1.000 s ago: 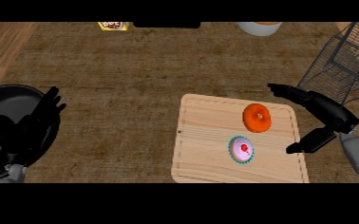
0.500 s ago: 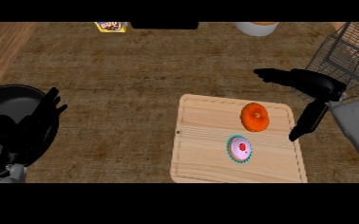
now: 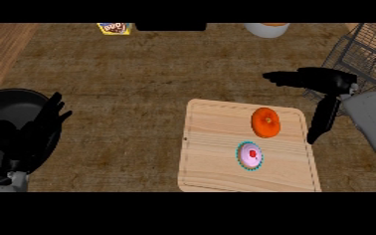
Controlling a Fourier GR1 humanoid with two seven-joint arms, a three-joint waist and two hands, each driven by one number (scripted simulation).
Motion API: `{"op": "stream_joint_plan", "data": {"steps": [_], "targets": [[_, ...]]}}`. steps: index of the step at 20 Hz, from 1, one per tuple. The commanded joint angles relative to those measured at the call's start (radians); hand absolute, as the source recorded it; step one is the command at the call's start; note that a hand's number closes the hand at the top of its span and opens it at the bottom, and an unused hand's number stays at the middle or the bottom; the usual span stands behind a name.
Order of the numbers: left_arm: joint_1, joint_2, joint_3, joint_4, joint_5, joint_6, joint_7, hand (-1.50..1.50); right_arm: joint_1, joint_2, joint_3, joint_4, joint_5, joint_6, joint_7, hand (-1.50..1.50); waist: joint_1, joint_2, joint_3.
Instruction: Pick the squash from the cutting board and place it in the tiered basket
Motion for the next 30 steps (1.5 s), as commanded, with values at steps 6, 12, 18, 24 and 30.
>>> {"op": "stream_joint_plan", "data": {"steps": [6, 12, 18, 24, 30], "targets": [[0.093, -0.04, -0.002, -0.014, -0.038, 0.028, 0.037, 0.0, 0.035, -0.046, -0.041, -0.011, 0.033, 0.058, 0.05, -1.5, -0.005, 0.003, -0.01], [0.063, -0.034, 0.028, 0.039, -0.047, -0.021, 0.024, 0.0, 0.004, 0.009, -0.018, 0.149, 0.147, 0.059, -0.102, -1.5, 0.008, 0.009, -0.009], [0.036, -0.038, 0.054, 0.046, -0.049, -0.057, 0.041, 0.0, -0.017, 0.083, -0.029, 0.21, 0.21, 0.006, -0.15, -1.5, 0.006, 0.009, -0.01], [0.064, -0.065, 0.065, 0.031, -0.082, -0.037, 0.022, 0.0, -0.011, 0.069, -0.055, 0.217, 0.237, 0.015, -0.207, -1.5, 0.005, 0.008, -0.01], [0.017, -0.064, 0.077, 0.064, -0.087, -0.077, 0.042, 0.0, -0.008, 0.137, -0.045, 0.239, 0.285, -0.031, -0.21, -1.5, 0.002, 0.008, -0.01]]}}
